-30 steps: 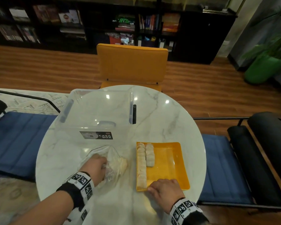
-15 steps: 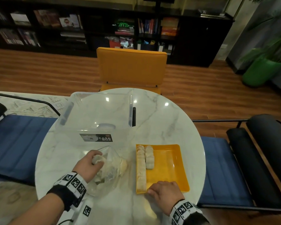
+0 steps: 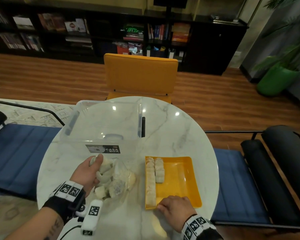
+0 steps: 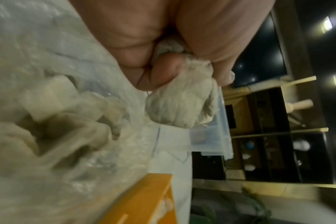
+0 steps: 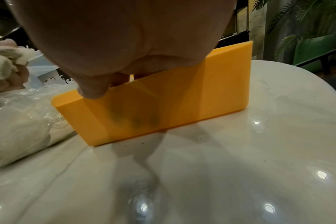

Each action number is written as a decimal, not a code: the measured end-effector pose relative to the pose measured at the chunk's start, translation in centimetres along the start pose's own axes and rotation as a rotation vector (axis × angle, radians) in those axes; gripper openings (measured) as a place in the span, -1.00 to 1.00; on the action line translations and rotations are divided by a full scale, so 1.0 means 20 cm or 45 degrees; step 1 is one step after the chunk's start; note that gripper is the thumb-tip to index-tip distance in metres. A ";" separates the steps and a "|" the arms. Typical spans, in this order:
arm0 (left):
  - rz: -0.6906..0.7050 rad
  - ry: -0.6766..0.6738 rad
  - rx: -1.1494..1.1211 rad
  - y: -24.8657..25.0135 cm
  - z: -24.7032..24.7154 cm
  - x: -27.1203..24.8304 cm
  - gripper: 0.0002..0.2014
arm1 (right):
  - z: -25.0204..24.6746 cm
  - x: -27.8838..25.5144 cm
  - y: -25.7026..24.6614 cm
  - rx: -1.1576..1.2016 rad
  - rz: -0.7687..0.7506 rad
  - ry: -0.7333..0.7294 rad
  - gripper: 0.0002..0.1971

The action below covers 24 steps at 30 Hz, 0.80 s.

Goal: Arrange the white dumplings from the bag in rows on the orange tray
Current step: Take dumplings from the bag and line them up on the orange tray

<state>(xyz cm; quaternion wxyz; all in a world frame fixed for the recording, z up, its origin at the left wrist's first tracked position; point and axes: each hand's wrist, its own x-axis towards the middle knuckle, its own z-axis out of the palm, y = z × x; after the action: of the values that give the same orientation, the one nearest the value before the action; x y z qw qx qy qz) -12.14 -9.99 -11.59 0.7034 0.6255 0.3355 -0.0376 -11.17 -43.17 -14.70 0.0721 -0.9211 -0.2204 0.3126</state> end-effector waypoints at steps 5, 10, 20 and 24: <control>-0.055 -0.212 -0.437 0.11 0.14 -0.07 -0.59 | -0.02 -0.02 -0.01 0.118 0.005 0.025 -0.63; -0.091 -0.293 -0.554 0.12 0.32 -0.12 -0.67 | -0.12 -0.04 -0.04 0.156 -0.066 0.179 -0.61; -0.211 -0.399 -0.545 0.11 0.66 -0.24 -0.65 | -0.40 -0.03 -0.35 1.156 -0.188 0.641 -0.84; -0.297 -0.348 -0.608 0.12 0.66 -0.22 -0.53 | -0.41 -0.05 -0.32 1.188 -0.249 0.603 -0.83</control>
<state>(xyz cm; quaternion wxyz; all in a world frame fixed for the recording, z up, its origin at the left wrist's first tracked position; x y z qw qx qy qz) -8.76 -22.96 -7.37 0.8602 0.3886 0.3067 -0.1223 -9.24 -37.84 -5.78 0.5507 -0.8117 -0.1206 0.1526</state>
